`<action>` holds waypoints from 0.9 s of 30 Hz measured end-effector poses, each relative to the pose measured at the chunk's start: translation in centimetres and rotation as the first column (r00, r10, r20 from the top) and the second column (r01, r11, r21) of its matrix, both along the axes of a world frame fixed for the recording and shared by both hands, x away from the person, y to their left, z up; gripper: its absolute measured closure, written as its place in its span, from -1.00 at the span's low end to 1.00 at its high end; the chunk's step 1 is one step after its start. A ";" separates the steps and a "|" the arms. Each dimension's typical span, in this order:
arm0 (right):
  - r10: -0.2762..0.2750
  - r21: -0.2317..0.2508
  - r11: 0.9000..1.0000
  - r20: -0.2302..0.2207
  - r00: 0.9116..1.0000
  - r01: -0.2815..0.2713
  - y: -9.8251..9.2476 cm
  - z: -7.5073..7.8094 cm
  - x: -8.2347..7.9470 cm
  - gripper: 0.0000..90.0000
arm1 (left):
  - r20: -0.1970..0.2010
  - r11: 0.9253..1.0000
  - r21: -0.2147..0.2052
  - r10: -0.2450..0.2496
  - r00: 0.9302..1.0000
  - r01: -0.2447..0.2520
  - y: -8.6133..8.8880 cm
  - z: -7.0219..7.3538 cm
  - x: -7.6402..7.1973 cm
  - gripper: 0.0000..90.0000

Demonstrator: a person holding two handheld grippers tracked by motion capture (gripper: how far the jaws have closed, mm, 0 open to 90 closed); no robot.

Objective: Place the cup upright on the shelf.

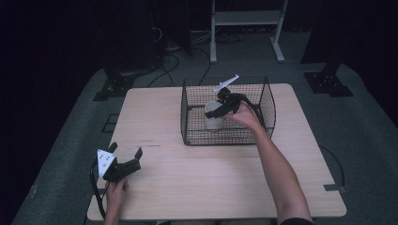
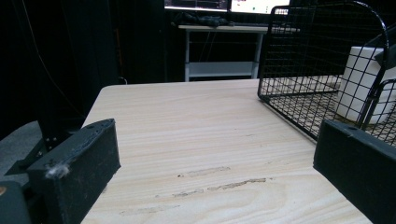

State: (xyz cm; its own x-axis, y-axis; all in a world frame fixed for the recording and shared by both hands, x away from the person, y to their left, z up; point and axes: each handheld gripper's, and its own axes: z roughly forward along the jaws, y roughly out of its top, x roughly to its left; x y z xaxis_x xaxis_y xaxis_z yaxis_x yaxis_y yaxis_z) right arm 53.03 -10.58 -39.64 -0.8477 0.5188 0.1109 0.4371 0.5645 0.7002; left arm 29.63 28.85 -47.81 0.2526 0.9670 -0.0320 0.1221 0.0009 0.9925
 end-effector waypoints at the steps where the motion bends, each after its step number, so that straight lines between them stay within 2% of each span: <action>1: 0.004 -0.008 1.000 0.006 1.000 -0.004 0.1 0.0 0.0 -0.59 | 0.000 1.000 0.001 0.000 1.000 0.000 0.0 0.0 0.0 -1.00; 12: 0.007 -0.009 1.000 0.007 1.000 -0.007 0.3 0.0 -0.2 -0.61 | 0.000 1.000 0.000 0.000 1.000 0.000 0.0 0.0 0.0 -1.00; 17: 0.002 0.022 1.000 0.009 1.000 -0.003 0.4 0.1 -0.3 -0.62 | 0.000 1.000 0.000 0.001 1.000 -0.001 0.0 0.0 0.0 -1.00; 23: -0.001 0.032 0.999 0.025 1.000 0.000 0.4 0.4 -0.4 -0.63 | 0.000 1.000 0.000 0.001 1.000 -0.001 0.0 0.0 0.0 -1.00; 27: -0.005 0.061 0.998 0.032 0.999 0.003 0.2 0.7 -0.5 -0.63 | 0.000 1.000 0.001 0.002 1.000 -0.002 0.0 0.0 0.0 -1.00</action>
State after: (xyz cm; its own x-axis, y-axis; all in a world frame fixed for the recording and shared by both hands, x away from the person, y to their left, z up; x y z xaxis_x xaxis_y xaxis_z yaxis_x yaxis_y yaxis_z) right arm 52.57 -10.38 -38.94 -0.8494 0.5152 0.1149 0.4156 0.5187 0.7471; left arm 29.64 28.85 -47.81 0.2510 0.9675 -0.0305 0.1217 -0.0002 0.9926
